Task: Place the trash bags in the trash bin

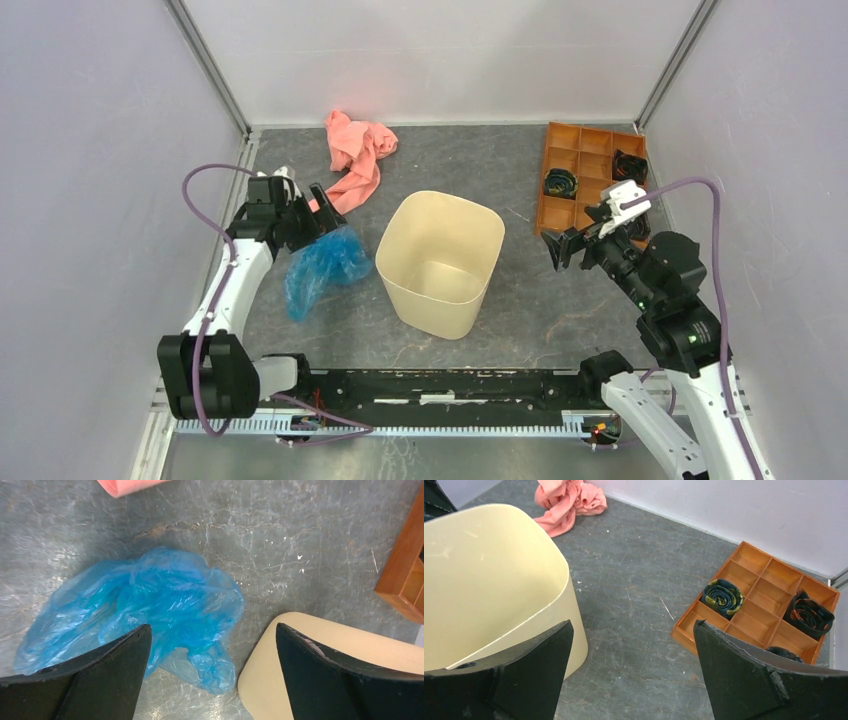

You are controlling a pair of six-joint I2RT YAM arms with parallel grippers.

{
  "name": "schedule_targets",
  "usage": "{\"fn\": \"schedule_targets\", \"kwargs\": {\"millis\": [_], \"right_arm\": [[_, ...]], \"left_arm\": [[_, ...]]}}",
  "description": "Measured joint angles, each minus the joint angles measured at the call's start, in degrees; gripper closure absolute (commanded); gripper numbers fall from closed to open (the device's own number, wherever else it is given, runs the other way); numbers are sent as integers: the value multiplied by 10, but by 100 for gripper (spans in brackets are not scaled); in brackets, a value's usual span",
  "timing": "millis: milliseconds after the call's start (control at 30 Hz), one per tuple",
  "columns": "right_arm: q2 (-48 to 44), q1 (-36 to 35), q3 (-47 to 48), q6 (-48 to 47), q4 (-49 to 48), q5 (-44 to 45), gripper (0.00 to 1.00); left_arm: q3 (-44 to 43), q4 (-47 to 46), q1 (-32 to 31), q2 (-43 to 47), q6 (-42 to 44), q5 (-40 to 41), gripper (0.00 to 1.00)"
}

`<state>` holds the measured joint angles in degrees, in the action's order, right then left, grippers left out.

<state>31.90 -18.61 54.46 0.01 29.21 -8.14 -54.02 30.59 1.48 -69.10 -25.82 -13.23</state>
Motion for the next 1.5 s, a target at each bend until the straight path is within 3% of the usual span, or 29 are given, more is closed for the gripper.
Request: {"fn": "schedule_targets", "kwargs": {"millis": [233, 300, 400, 467, 533, 733, 867, 1100, 1267, 1500], "right_arm": [[24, 0, -31, -18, -12, -9, 2], [22, 0, -47, -18, -16, -15, 2], [30, 0, -49, -19, -15, -20, 2], [33, 0, -49, -18, -17, -21, 2], [37, 0, -49, -18, -21, -22, 2], [84, 0, 3, -16, -26, -24, 2], [111, 0, 23, 11, -81, -39, 2], [245, -24, 100, 80, -143, -91, 2], [357, -137, 206, 90, -31, -6, 2], [377, -282, 265, 124, 135, 206, 5]], "left_arm": [[9, -11, -19, -82, 7, -14, 19], [9, -10, -41, -99, 11, 6, 35], [7, -9, -70, -120, 18, 35, 73], [2, -6, -78, -127, 18, 42, 85], [-14, 2, -80, -126, 19, 46, 91], [-126, 4, -79, -55, 19, 21, 95], [-228, -53, -79, 6, 12, -17, 97], [-346, -132, -80, 5, -11, -70, 97], [-344, -123, -80, -7, -10, -68, 98], [-276, -115, -80, 25, -10, -61, 98]]}}
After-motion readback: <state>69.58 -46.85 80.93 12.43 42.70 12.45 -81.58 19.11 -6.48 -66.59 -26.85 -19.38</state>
